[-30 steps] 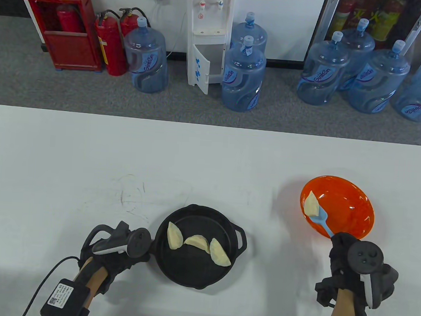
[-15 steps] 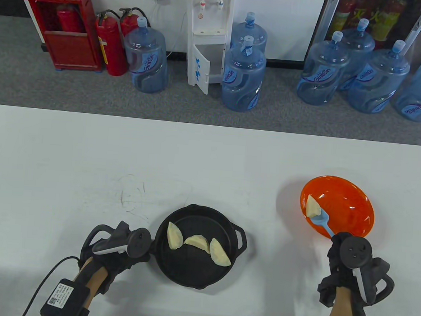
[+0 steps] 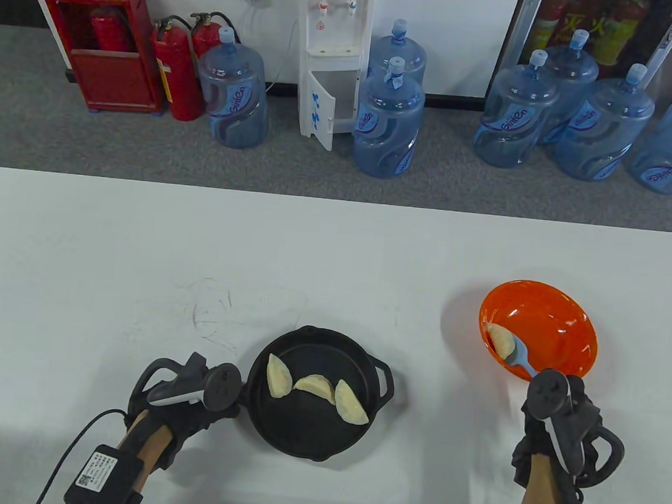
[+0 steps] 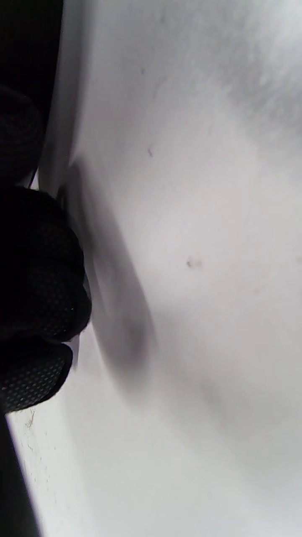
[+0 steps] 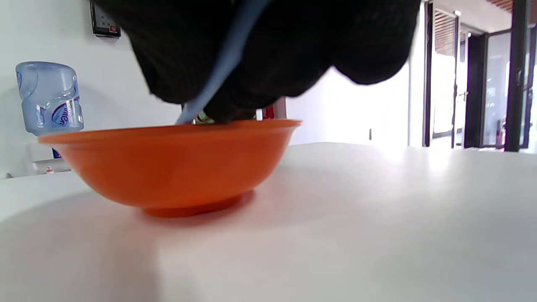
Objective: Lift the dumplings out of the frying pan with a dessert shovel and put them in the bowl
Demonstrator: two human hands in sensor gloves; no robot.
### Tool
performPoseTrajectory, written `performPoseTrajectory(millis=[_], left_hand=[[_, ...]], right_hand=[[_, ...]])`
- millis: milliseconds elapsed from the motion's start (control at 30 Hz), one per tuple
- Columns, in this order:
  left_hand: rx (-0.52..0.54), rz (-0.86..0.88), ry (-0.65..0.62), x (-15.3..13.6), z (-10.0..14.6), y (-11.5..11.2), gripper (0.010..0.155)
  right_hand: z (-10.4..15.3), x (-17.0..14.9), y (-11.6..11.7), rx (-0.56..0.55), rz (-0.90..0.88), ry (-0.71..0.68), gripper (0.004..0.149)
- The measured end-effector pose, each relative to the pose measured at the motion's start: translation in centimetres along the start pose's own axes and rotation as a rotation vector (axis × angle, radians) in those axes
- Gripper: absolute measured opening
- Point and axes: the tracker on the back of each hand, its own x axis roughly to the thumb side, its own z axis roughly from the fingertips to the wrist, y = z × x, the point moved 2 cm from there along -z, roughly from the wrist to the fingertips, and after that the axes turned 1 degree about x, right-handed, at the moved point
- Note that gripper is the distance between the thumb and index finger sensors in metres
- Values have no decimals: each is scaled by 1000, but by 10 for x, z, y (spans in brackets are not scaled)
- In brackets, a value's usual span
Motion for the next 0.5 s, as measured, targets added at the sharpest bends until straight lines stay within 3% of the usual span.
performPoseTrajectory(millis=[500], left_hand=[[-8, -5, 5, 0, 1, 0, 53]], right_hand=[[2, -3, -4, -48, 99, 69, 39]])
